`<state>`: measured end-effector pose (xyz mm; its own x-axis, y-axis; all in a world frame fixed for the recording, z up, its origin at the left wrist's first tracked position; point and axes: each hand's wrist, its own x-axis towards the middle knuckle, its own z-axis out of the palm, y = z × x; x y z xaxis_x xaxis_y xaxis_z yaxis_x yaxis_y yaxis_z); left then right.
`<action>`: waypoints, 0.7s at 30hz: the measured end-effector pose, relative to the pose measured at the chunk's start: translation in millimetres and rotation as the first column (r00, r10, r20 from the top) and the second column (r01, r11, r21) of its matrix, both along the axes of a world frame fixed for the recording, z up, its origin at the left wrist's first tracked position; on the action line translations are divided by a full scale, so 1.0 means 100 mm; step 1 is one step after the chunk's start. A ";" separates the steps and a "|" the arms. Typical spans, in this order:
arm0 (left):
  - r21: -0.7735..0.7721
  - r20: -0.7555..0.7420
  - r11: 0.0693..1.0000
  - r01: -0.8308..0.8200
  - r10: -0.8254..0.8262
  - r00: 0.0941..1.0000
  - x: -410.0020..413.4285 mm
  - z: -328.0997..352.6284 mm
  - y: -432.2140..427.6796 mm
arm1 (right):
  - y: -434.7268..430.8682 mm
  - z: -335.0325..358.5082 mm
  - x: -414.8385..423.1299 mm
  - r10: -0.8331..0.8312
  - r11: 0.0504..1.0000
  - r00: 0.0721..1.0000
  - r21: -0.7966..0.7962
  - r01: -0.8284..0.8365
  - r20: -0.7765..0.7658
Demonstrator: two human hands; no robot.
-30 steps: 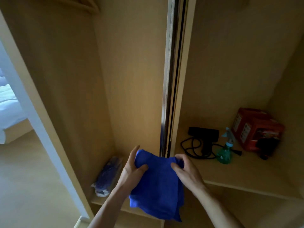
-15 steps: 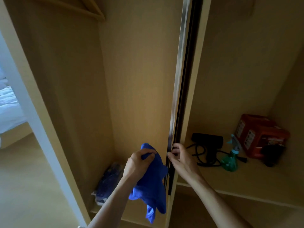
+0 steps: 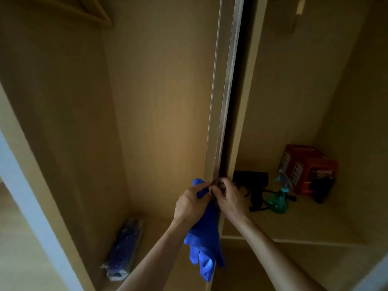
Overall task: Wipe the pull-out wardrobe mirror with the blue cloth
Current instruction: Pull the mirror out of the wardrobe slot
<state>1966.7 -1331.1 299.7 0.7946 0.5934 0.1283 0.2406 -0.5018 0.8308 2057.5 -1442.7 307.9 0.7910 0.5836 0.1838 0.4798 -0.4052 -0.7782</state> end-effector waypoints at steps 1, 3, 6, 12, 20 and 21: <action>-0.003 0.002 1.000 0.002 -0.002 1.000 0.00 0.00 0.00 | -0.01 0.01 -0.01 -0.002 1.000 1.000 0.002 0.002 -0.006; -0.004 0.016 1.000 0.011 -0.011 1.000 0.00 0.01 -0.02 | -0.02 0.04 -0.02 -0.006 1.000 1.000 0.008 0.006 -0.016; -0.001 0.040 0.999 0.033 -0.032 0.999 -0.02 0.02 -0.06 | -0.06 0.04 -0.05 -0.030 0.999 1.000 0.025 0.030 -0.003; -0.009 0.056 0.998 0.063 -0.063 0.996 -0.19 0.01 -0.15 | -0.16 -0.09 -0.23 -0.092 0.995 0.995 0.044 0.090 0.035; -0.035 0.054 0.997 0.070 -0.068 0.996 -0.48 0.02 -0.35 | -0.43 -0.17 -0.38 -0.034 0.997 0.998 0.078 0.029 0.057; -0.028 0.052 0.998 0.062 -0.060 0.997 -0.51 0.01 -0.39 | -0.47 -0.18 -0.39 -0.025 0.997 0.998 0.079 0.020 0.060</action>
<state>1916.1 -1369.9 301.1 0.8222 0.5482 0.1529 0.1670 -0.4892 0.8560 2018.4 -1489.9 289.8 0.7896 0.5479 0.2761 0.5185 -0.3552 -0.7778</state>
